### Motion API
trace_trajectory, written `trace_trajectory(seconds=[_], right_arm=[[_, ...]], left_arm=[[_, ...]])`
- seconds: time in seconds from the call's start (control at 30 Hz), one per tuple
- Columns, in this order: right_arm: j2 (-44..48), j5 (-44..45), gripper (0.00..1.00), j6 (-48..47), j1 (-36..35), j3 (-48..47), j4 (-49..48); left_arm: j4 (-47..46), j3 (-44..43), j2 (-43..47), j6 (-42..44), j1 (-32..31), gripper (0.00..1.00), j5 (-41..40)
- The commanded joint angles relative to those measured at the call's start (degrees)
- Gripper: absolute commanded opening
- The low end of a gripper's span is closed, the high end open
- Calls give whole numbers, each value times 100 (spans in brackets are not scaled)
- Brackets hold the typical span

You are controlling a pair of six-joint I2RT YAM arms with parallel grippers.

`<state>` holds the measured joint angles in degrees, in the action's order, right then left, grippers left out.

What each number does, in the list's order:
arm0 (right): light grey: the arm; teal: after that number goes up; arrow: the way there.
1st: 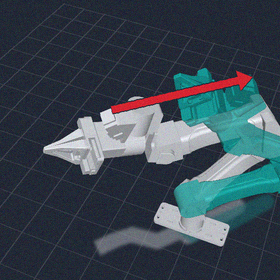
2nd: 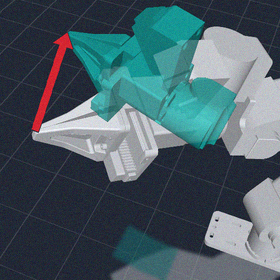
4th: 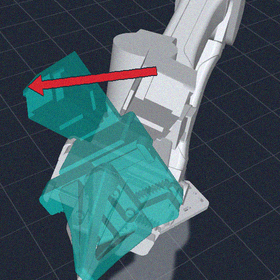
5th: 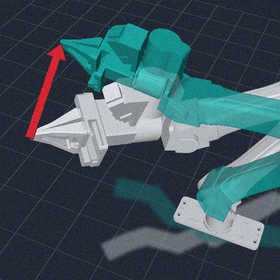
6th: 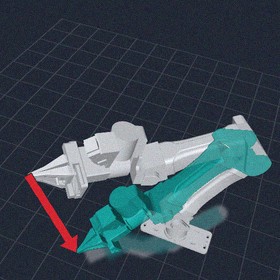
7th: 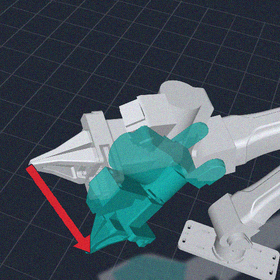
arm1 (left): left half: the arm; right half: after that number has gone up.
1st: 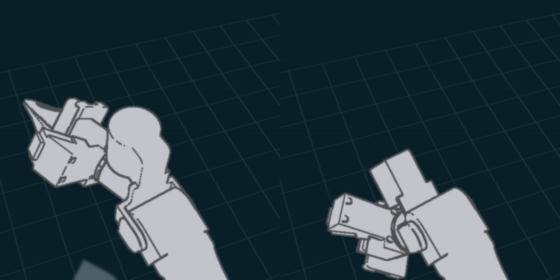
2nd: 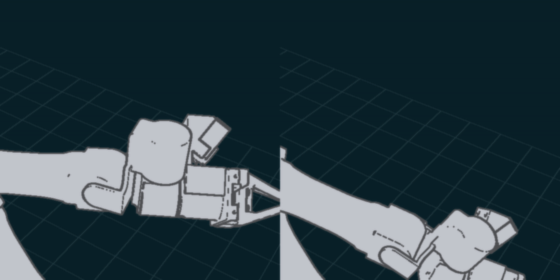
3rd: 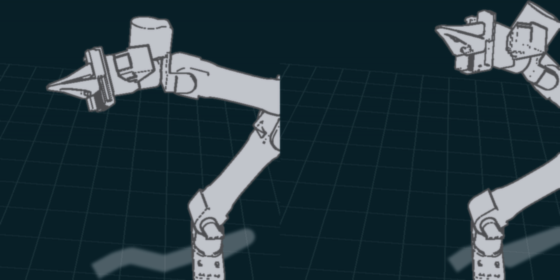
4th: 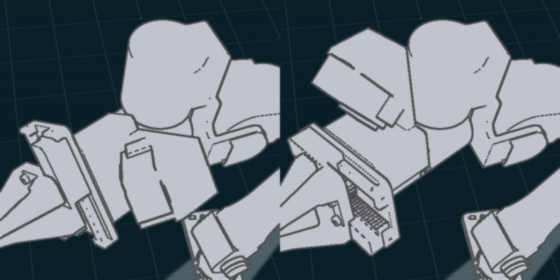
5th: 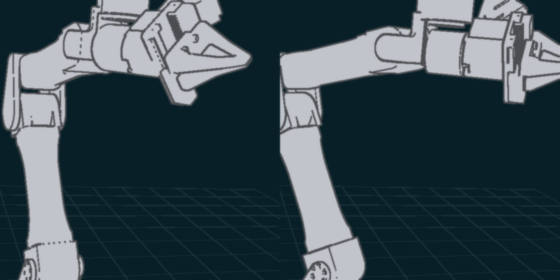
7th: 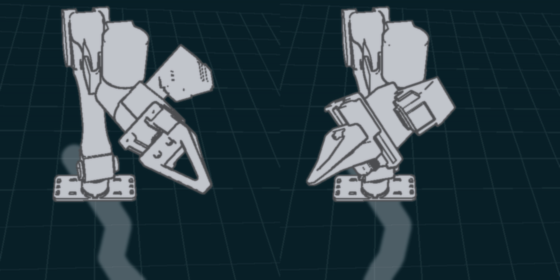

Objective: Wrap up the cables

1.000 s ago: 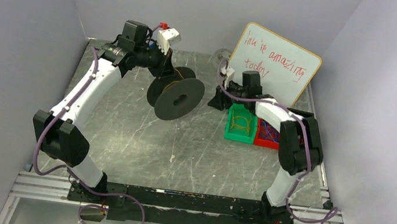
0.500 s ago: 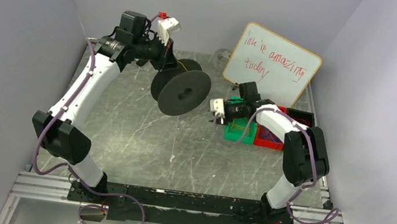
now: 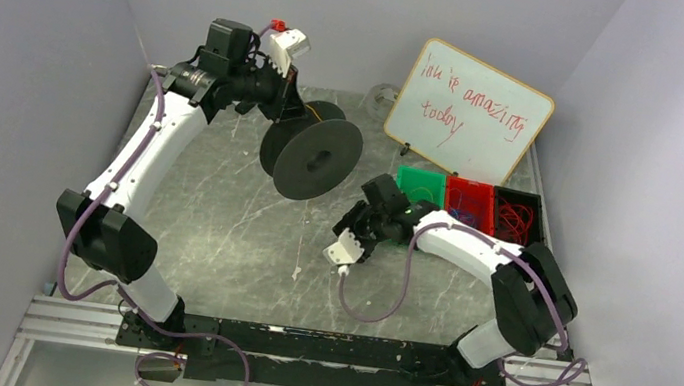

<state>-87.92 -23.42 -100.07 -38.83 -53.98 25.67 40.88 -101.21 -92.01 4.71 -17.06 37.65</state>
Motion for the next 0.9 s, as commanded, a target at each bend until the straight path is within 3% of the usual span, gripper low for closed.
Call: trace_trajectory(seconds=[0.0,0.2,0.4,0.63,0.87], right_arm=[[-232,1934,52,-369,-556,180,-1112],[-740,3122,53,-667,-1058,383,-3091],[-1166,3515,54,-1282,-1353,577,-4789],[-1564,3578,55,-858,-1504,-222,-3883],[-2150,3667,55,-896,-1540,-888,-3743]], left_arm=[[-471,16,42,-268,57,3,124],[-554,136,27,-392,165,2,161],[-597,136,-23,-436,203,2,189],[-641,199,51,-436,206,2,81],[-704,327,184,-436,206,3,125]])
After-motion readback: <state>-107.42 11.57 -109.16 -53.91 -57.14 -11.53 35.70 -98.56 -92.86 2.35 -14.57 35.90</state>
